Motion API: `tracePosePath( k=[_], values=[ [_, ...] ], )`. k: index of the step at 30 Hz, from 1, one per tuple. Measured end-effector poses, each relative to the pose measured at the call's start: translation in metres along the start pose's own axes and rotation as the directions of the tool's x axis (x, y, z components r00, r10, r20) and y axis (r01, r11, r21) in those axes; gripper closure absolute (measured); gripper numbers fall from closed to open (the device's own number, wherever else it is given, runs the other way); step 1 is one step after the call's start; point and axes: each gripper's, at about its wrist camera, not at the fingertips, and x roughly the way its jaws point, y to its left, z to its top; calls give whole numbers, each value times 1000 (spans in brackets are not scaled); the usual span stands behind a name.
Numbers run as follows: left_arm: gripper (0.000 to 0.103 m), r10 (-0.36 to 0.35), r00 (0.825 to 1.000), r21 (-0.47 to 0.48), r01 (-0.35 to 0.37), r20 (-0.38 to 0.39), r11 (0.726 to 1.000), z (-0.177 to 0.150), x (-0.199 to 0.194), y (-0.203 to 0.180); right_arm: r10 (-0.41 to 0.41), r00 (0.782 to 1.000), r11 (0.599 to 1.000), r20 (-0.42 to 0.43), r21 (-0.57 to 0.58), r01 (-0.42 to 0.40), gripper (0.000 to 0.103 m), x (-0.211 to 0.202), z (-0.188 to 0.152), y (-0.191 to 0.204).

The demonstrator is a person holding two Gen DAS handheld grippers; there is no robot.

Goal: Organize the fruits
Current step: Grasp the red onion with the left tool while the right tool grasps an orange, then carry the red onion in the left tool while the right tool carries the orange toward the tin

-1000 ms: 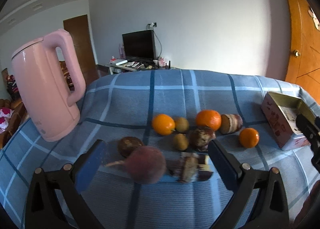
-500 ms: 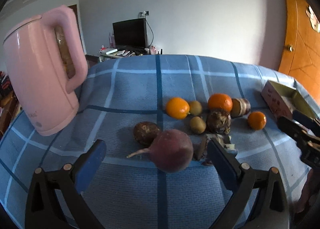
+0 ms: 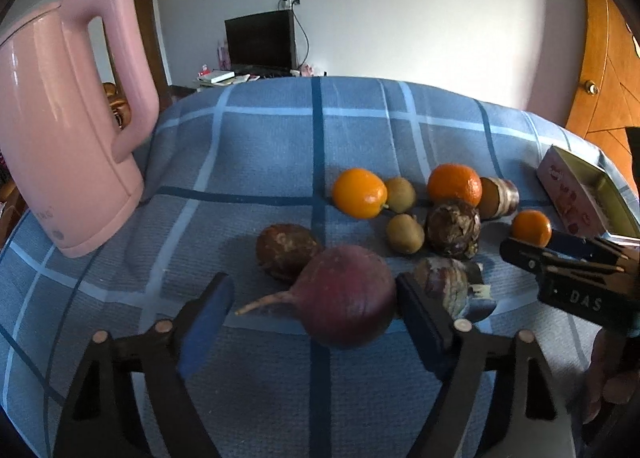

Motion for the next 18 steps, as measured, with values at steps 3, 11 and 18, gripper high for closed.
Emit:
tracePosePath(
  k=[3,11,18],
  values=[
    [26,7,1000,18,-7,-7,1000,3,4,-3,-8,1000,1000,2,-12,8,38,1,1,3],
    [36,-50,998,-23,50,-28,999,6,10,1,-23,1000,998,0,-56,23,65,3,4,15],
    [40,-137,991,-98,136,-2,986,3,6,14,49,996,997,80,-61,-44,65,-13,0,17]
  ],
)
